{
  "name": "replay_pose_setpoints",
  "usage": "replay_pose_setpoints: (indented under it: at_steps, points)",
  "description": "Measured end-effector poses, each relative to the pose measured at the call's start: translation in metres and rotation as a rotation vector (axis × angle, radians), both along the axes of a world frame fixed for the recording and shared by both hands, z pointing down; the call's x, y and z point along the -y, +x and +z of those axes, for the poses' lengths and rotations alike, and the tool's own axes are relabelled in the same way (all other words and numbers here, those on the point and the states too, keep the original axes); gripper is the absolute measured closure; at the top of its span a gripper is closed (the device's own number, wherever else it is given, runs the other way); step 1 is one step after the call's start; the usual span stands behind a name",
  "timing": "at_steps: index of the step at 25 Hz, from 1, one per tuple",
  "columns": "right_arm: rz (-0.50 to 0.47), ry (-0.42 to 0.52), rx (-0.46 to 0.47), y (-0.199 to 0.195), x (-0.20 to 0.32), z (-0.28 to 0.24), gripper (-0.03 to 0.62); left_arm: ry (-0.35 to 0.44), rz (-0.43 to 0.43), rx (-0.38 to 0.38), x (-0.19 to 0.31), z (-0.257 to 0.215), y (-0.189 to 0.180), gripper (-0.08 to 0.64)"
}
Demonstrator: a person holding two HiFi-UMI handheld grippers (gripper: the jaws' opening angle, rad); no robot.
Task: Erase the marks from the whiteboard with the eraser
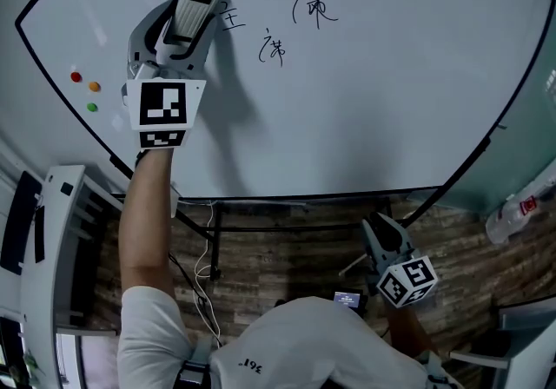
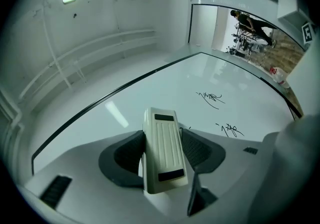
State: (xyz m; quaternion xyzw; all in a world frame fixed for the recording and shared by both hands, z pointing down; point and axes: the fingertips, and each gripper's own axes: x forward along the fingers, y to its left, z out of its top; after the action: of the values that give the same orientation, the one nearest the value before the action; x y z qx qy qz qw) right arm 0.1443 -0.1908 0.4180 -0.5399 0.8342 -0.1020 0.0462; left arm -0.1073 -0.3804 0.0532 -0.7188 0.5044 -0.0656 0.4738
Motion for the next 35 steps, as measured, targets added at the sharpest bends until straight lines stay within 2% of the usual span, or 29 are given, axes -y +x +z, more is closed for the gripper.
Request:
replay_pose_setpoints:
  at_steps: [8,14,20,29,35]
  points:
    - [-0.005,-0.014,0.01,-0.003,0.002,0.004,0.479,0.045,0.024,0.011,-0.002,0.0,0.001,0.313]
    - [-0.002,-0.022,0.012,-0.004,0.003,0.006,0.479,0.076,0.021,0.051,-0.003,0.002,0.004,0.313]
    - [0.0,-0.038,0.024,-0.006,0.004,0.01,0.479,-0.005,0.07,0.031,-0.001,0.003,0.005,0.319]
    - [0.017,-0.046,0.042,-0.003,0.003,0.013,0.479,-0.058,0.129,0.107,-0.004,0.032,0.043,0.321]
    - [0.033,-0.057,0.05,0.003,0.001,0.018,0.479,-0.077,0.165,0.112,-0.007,0.051,0.062,0.322]
